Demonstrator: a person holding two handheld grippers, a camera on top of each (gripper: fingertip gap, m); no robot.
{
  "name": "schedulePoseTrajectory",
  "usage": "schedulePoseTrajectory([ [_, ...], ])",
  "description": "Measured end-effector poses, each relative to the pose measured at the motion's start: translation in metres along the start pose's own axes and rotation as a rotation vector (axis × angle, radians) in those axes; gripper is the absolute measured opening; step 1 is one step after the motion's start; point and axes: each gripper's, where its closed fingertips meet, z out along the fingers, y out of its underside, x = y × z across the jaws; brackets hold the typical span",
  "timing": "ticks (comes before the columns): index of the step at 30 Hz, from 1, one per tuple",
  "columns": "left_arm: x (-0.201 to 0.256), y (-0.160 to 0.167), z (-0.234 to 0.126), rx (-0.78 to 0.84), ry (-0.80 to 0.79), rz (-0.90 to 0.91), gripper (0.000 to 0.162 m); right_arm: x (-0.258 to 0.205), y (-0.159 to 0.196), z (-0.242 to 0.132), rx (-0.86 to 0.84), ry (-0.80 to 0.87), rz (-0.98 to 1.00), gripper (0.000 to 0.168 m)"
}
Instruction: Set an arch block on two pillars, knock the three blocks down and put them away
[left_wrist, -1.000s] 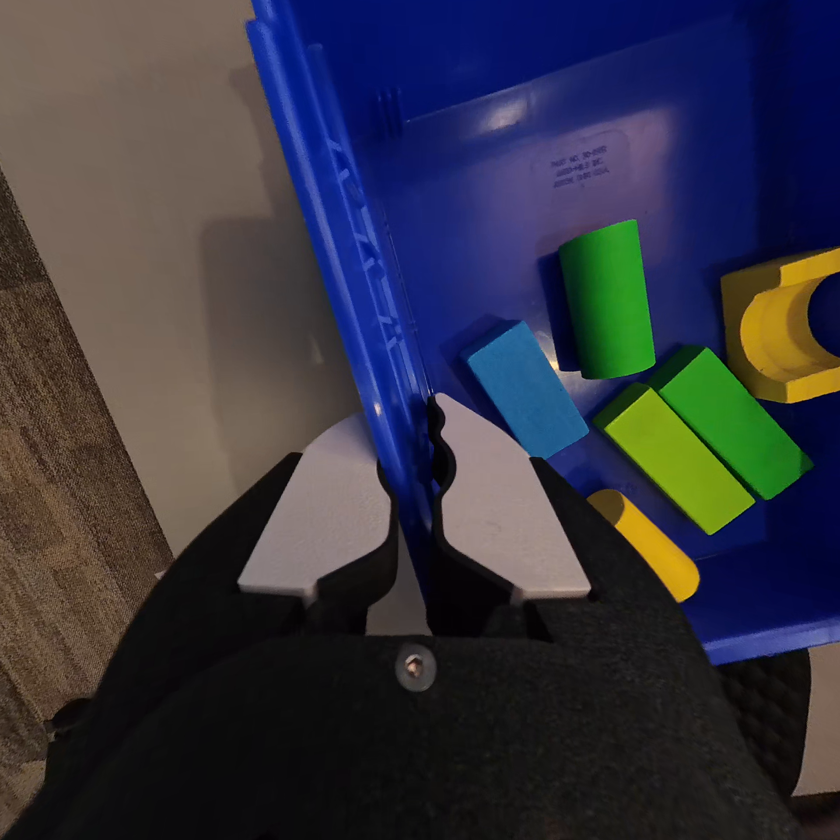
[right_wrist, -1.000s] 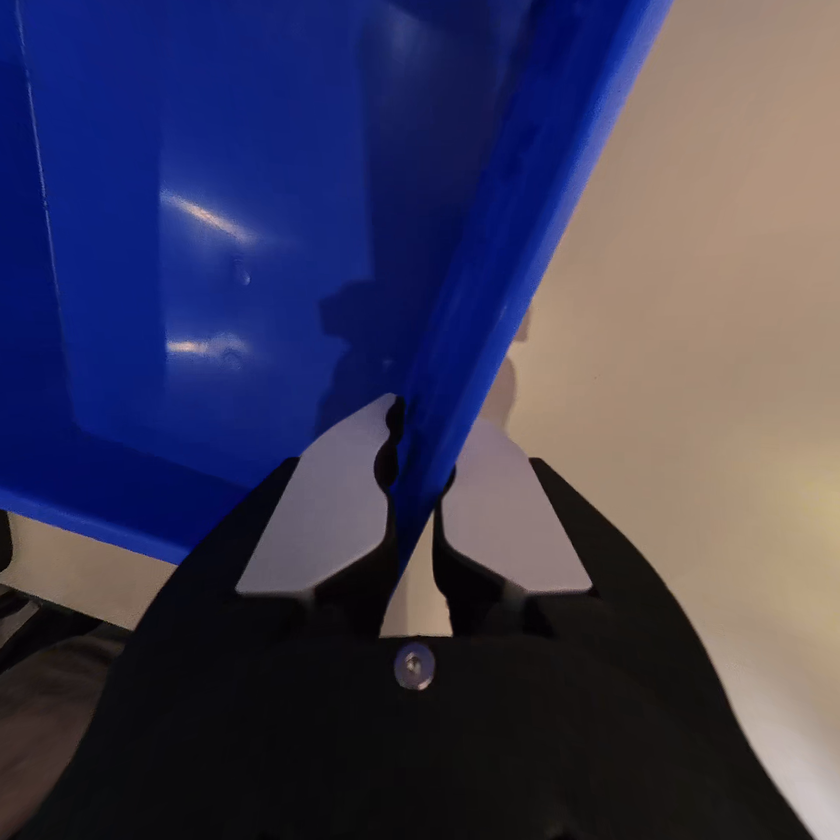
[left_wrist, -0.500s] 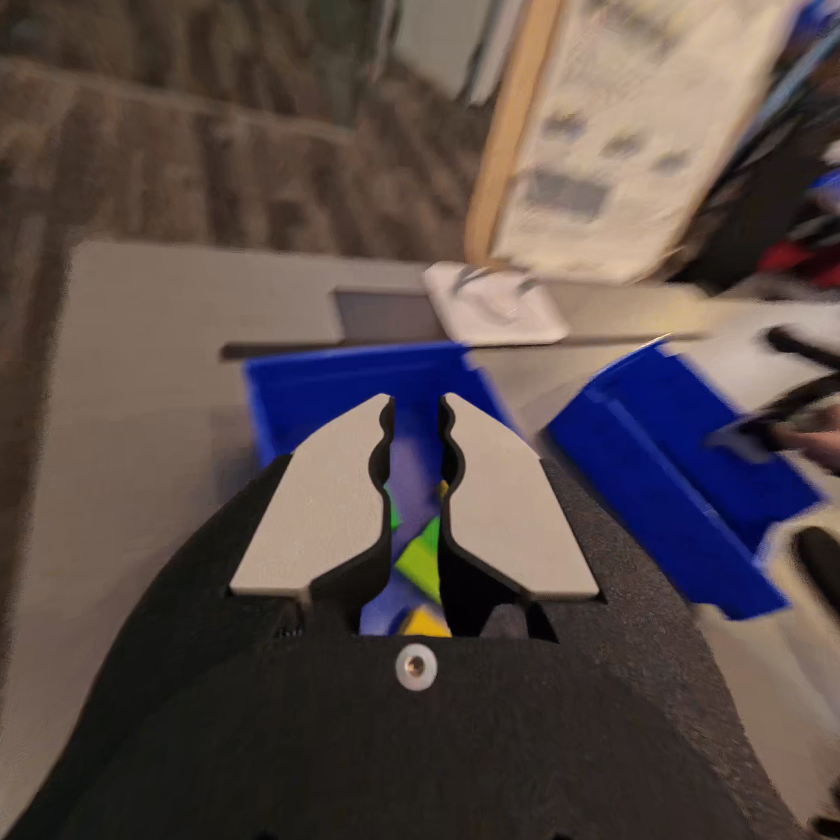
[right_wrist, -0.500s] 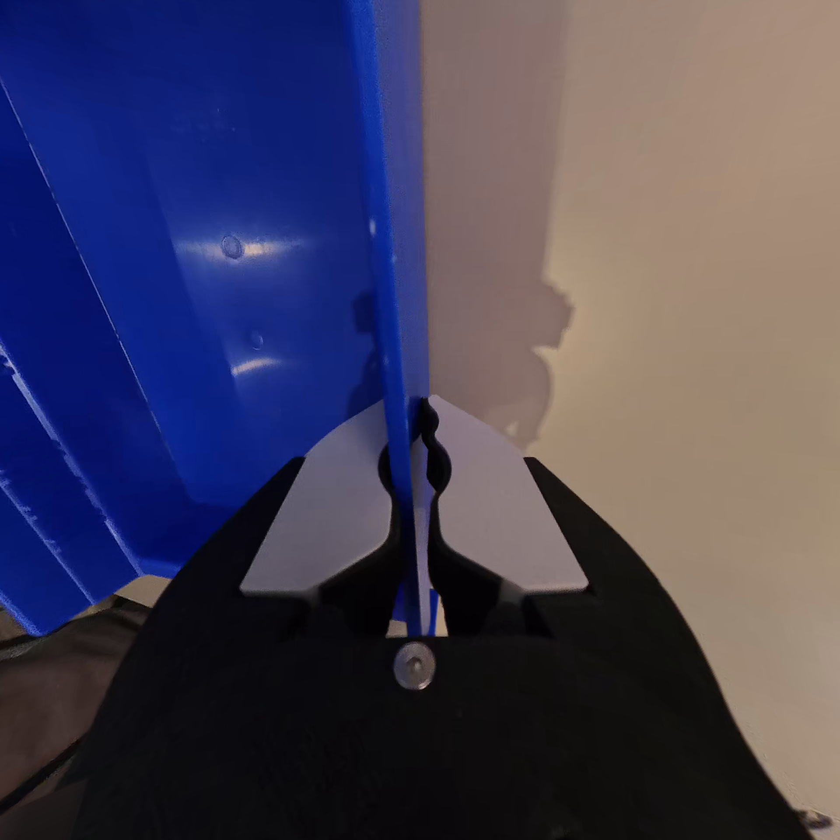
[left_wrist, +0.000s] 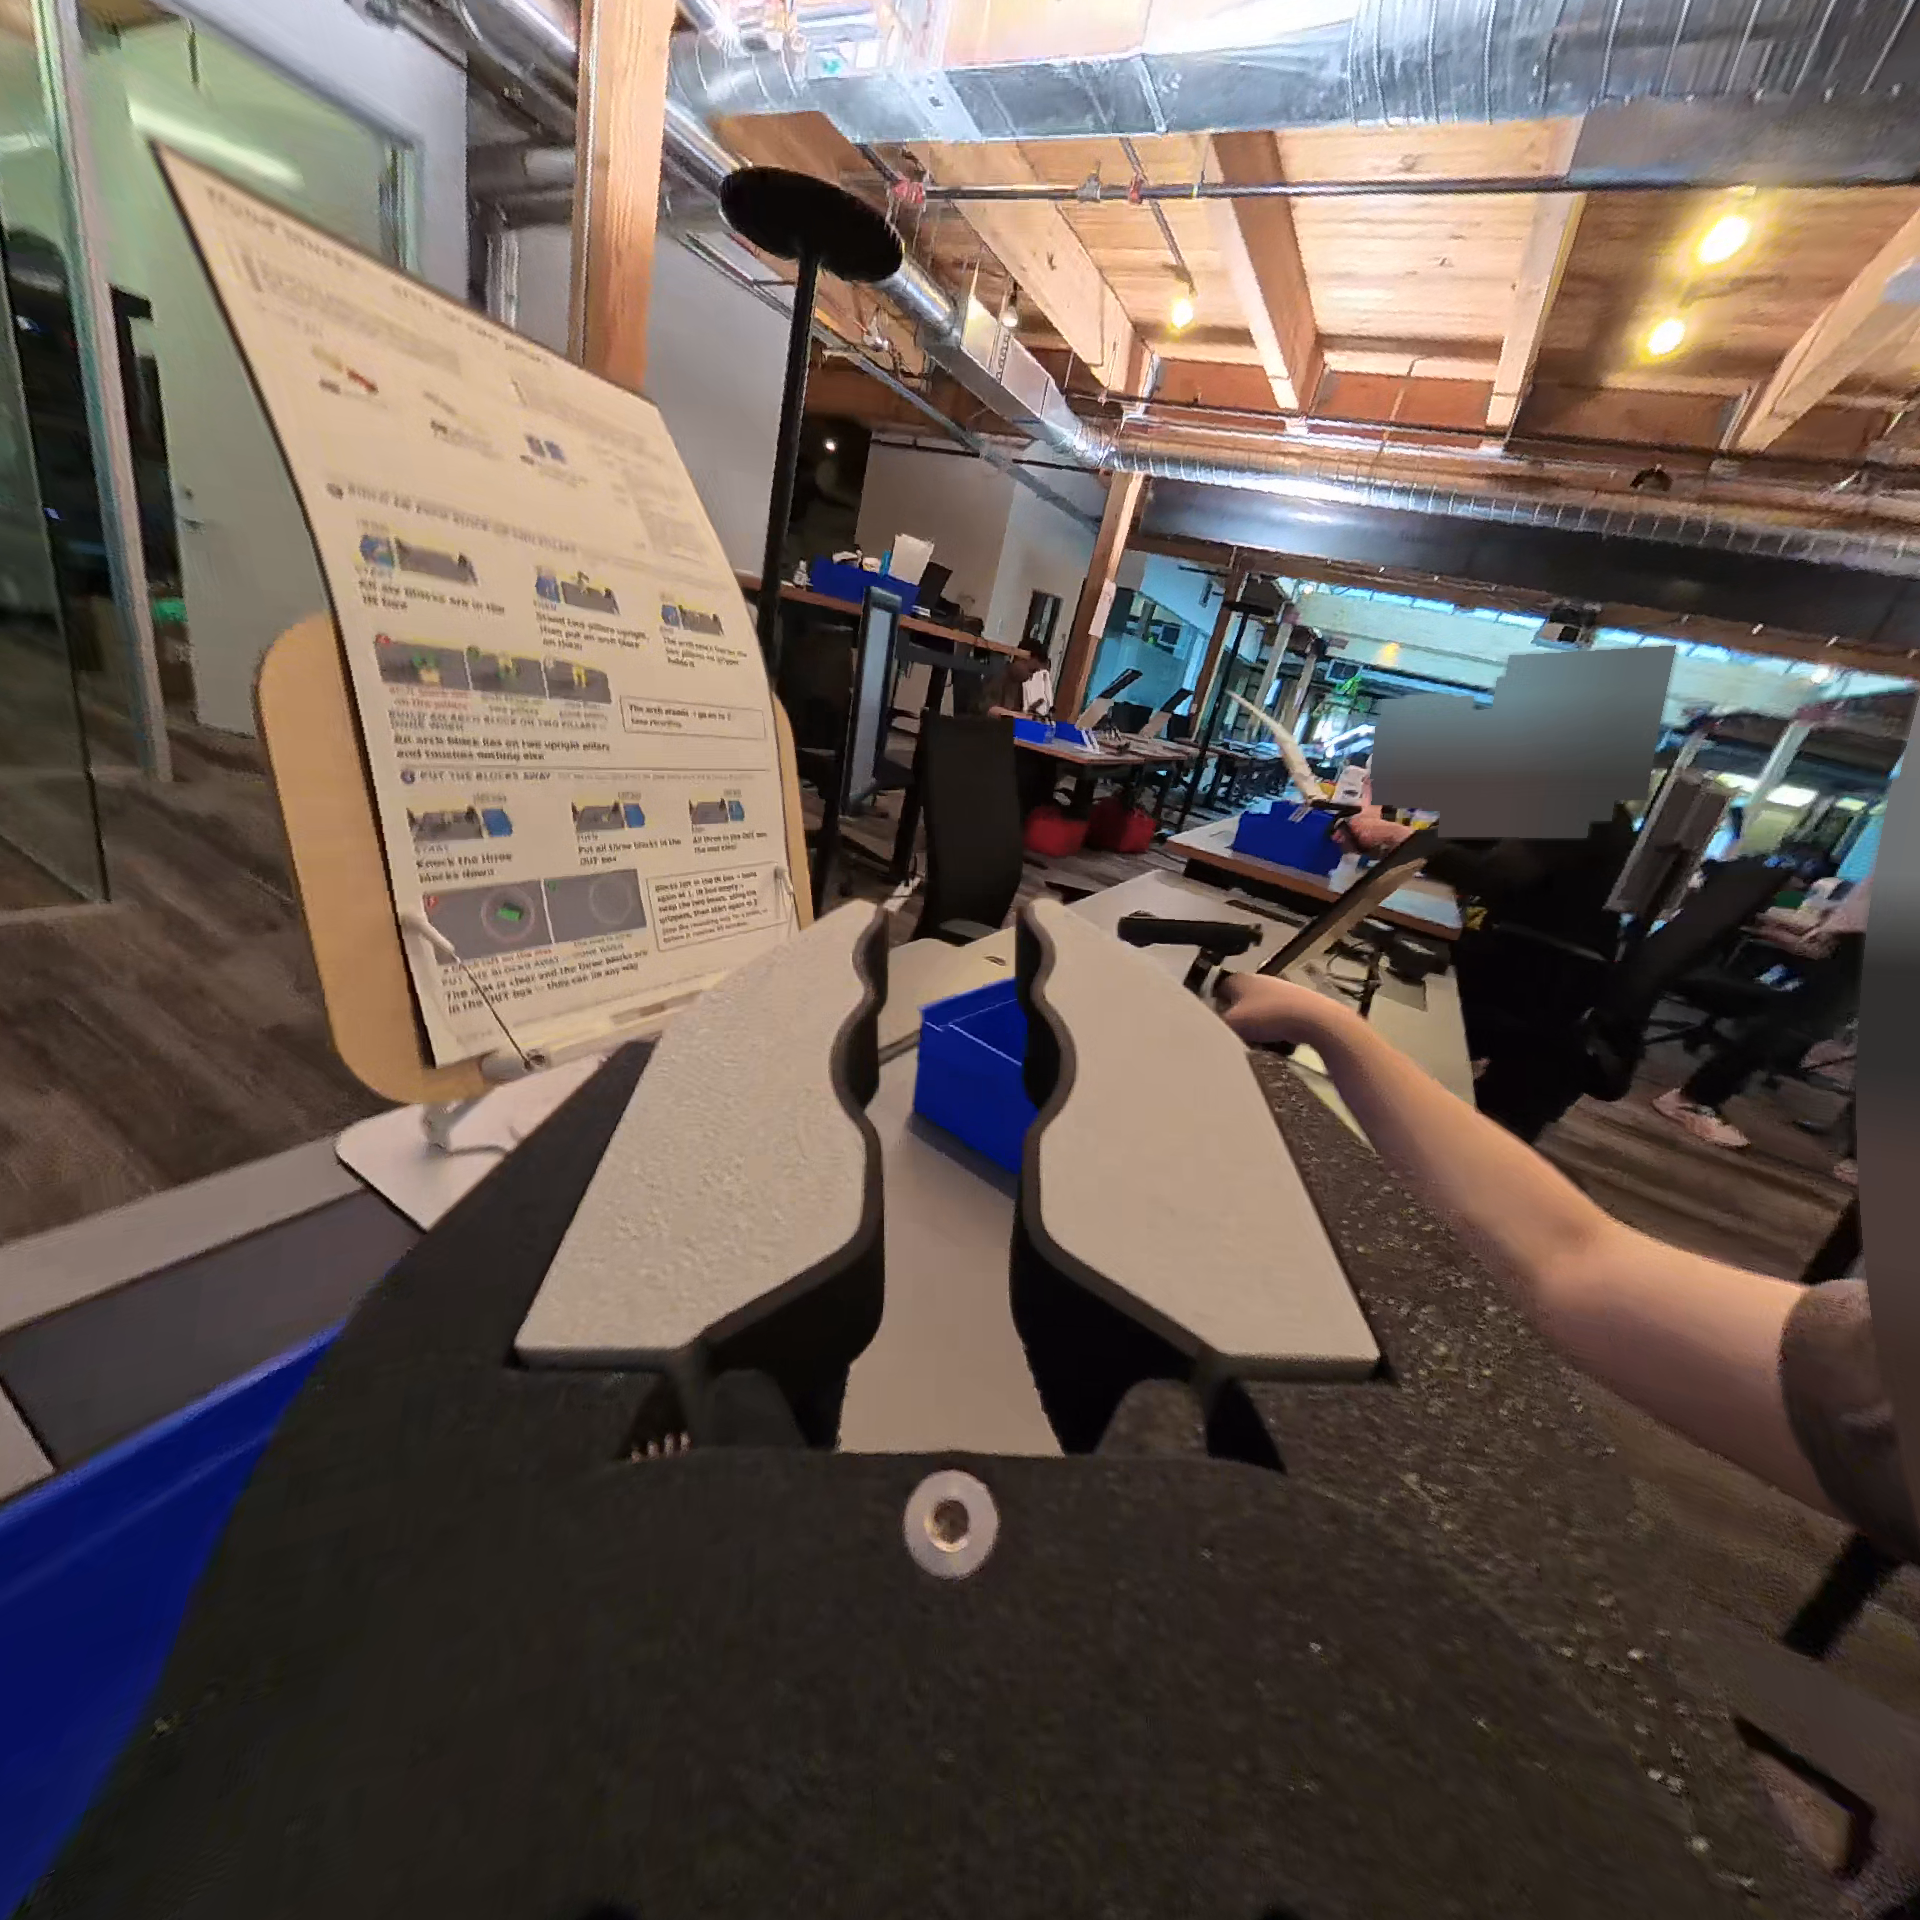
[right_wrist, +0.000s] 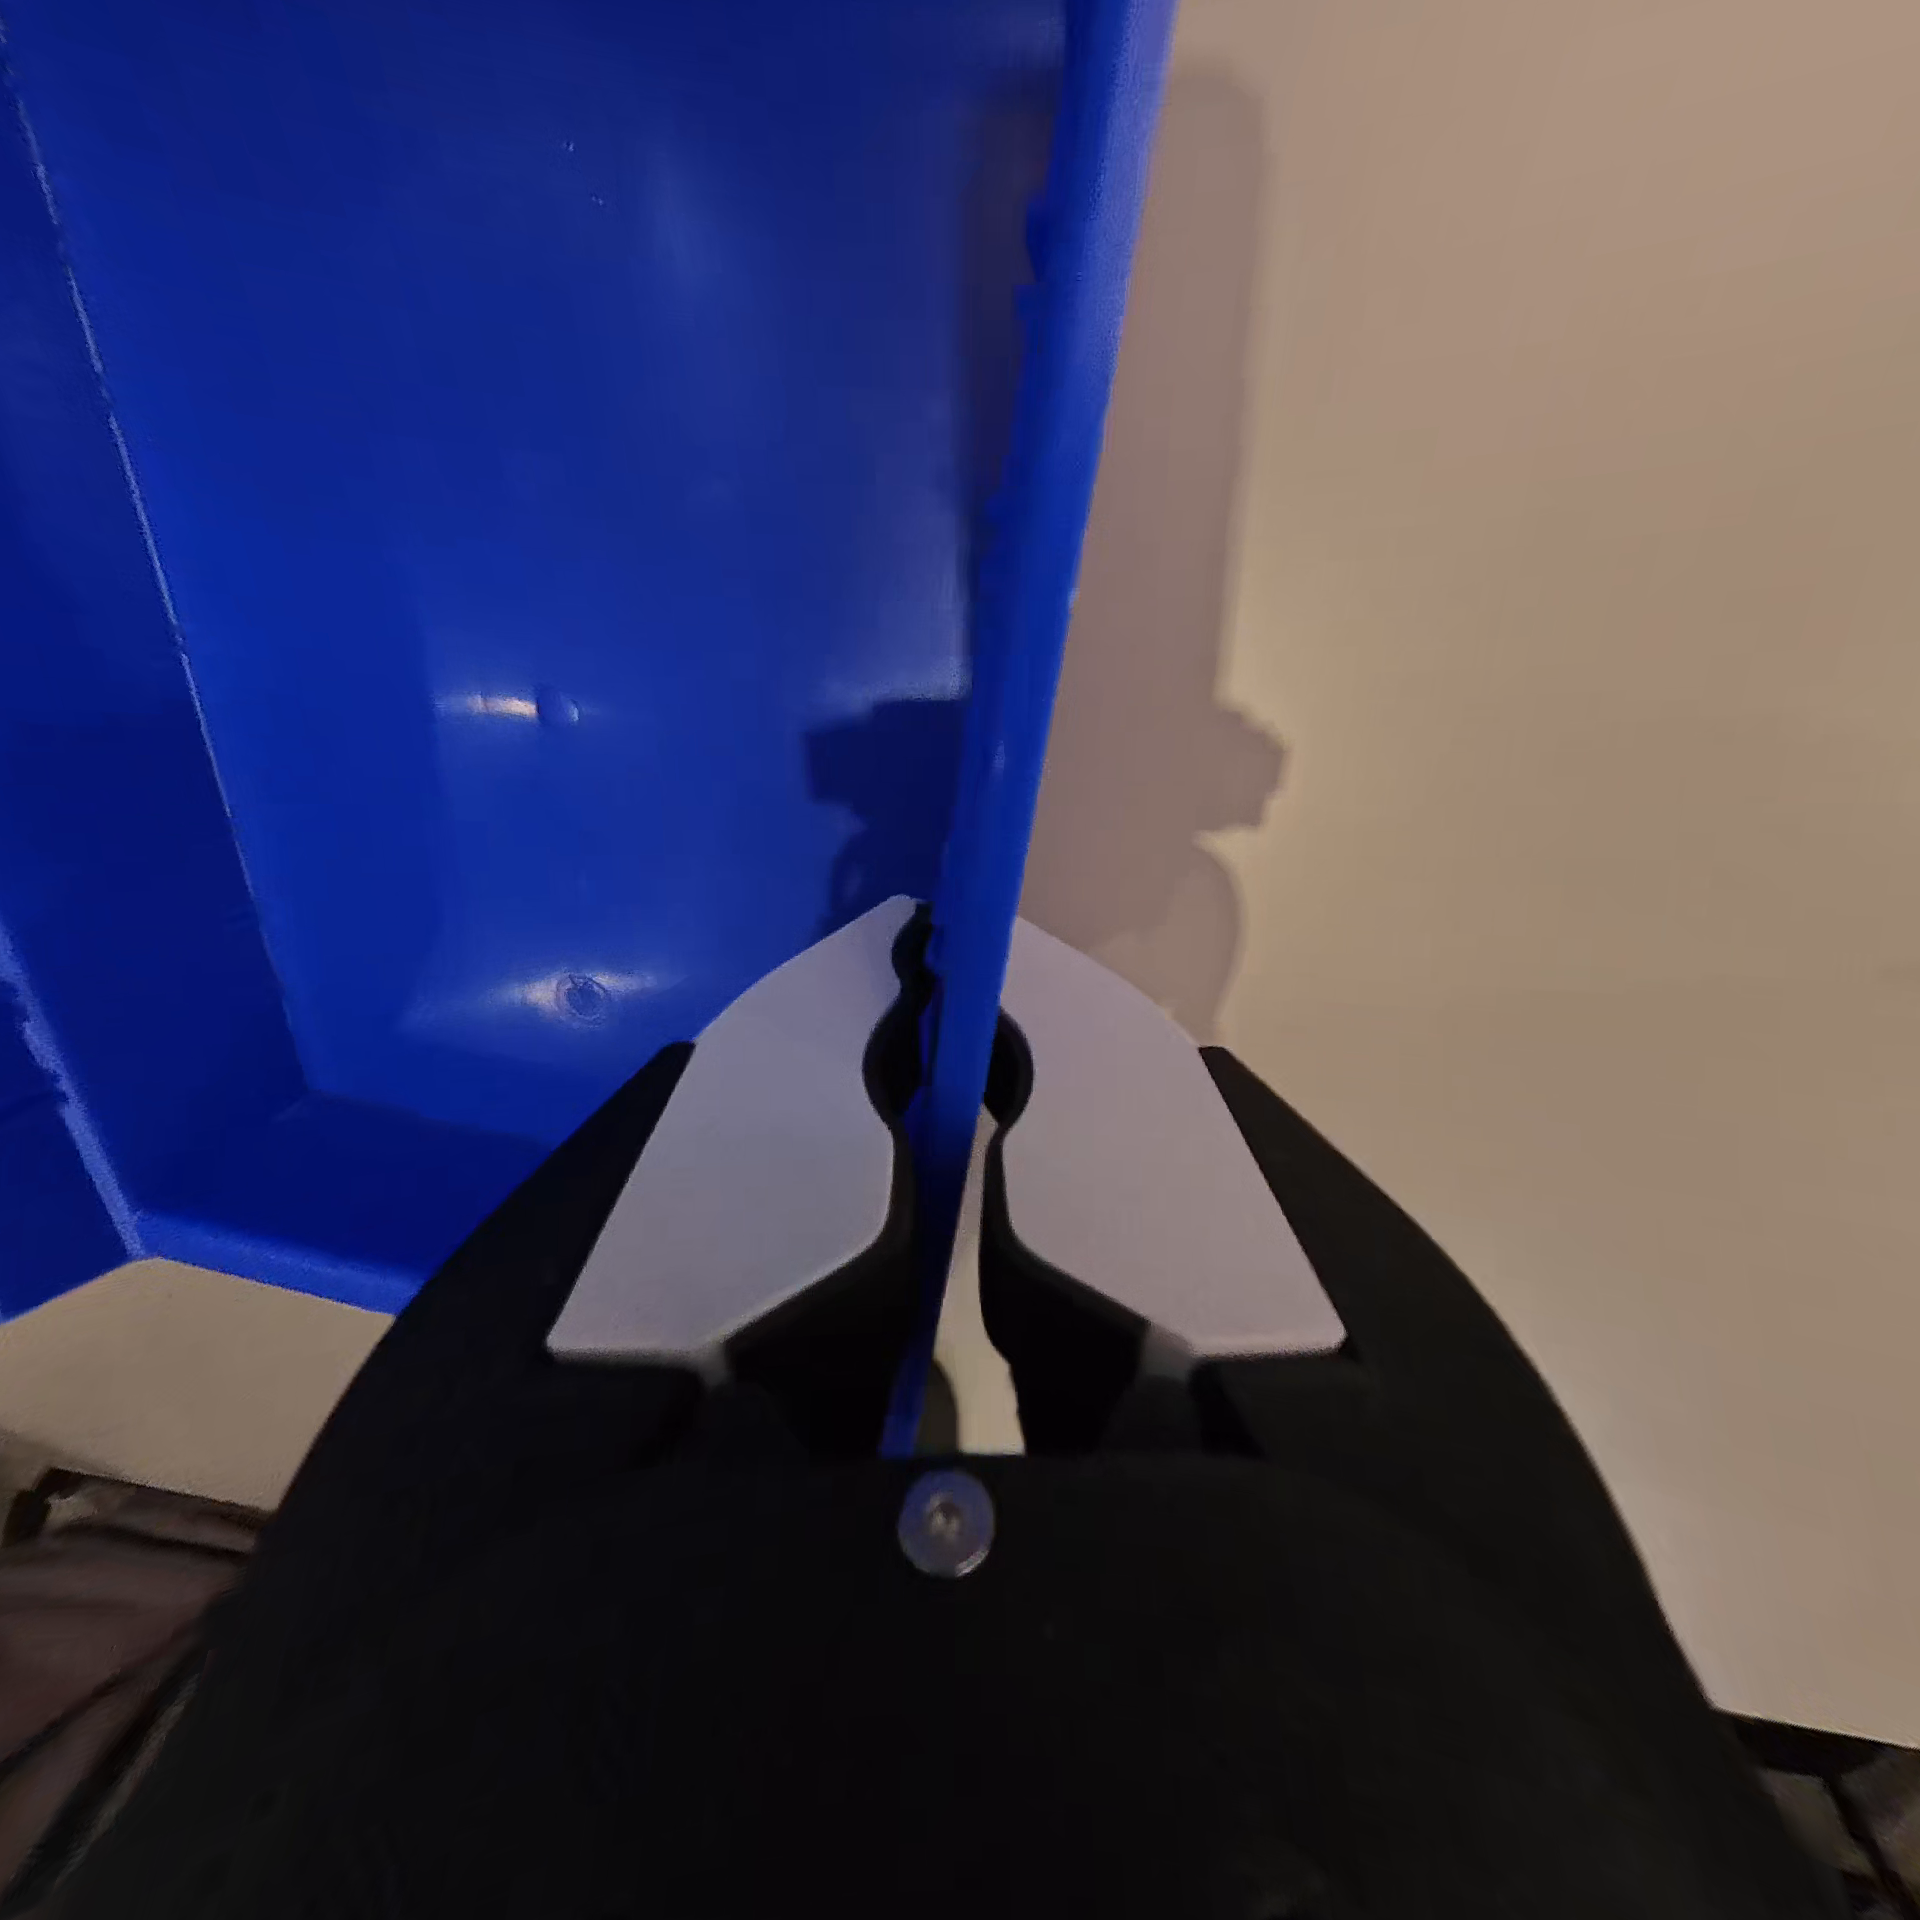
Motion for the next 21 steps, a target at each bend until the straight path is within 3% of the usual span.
schedulePoseTrajectory([
  [4, 0.009, 0.009, 0.008, -0.051, -0.056, 0.128, 0.023, 0.014, -0.001, -0.002, -0.018, -0.001, -0.038, 0.008],
  [9, -0.007, 0.031, -0.003, -0.223, -0.148, 0.080, 0.029, 0.016, -0.001, 0.000, 0.017, 0.005, -0.027, 0.011],
  [11, -0.029, 0.028, -0.019, -0.230, -0.288, 0.102, 0.029, 0.028, 0.000, 0.000, 0.029, 0.108, -0.011, 0.038],
  [13, -0.049, 0.030, -0.035, -0.274, -0.437, 0.147, 0.029, 0.033, -0.006, -0.010, 0.085, 0.188, -0.016, 0.045],
  [17, -0.070, 0.055, -0.052, -0.479, -0.584, 0.208, 0.029, 0.028, -0.040, -0.077, 0.387, 0.332, -0.021, 0.047],
  [21, -0.080, 0.088, -0.049, -0.656, -0.611, 0.146, 0.029, -0.020, -0.074, -0.193, 0.941, 0.384, -0.141, 0.046],
])
